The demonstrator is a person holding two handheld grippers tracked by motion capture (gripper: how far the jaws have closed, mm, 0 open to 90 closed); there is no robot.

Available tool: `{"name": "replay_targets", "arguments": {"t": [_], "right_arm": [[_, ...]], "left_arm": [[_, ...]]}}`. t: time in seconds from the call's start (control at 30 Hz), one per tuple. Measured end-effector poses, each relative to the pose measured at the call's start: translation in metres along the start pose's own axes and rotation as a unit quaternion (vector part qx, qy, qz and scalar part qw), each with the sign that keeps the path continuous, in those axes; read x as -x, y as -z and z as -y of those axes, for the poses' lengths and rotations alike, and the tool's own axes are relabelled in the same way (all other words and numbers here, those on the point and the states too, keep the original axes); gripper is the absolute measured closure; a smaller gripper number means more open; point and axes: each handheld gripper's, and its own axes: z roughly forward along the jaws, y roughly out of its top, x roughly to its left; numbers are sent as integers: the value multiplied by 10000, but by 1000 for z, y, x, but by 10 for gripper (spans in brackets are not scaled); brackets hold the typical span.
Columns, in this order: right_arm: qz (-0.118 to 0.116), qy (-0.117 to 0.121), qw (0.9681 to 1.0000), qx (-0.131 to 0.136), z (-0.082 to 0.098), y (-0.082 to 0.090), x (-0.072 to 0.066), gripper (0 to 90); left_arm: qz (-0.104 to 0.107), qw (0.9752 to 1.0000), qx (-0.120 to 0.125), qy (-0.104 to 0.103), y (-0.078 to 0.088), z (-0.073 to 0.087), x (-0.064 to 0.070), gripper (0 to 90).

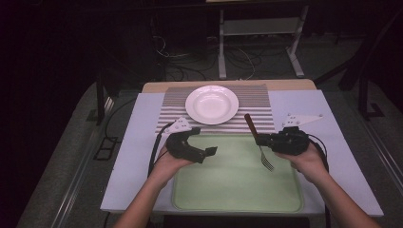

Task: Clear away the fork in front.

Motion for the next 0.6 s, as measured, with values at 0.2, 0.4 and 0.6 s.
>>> {"name": "replay_targets", "arguments": {"t": [0.2, 0.4, 0.6], "right_arm": [[-30, 5, 10000, -3, 0, -3, -2, 767], [-30, 58, 10000, 13, -1, -5, -4, 767], [-45, 135, 9999, -6, -2, -13, -8, 767]], "left_arm": [[195, 9997, 86, -126, -20, -19, 10, 0], [265, 9995, 113, -112, -31, -26, 14, 29], [312, 9994, 150, -21, -40, -34, 18, 73]]}}
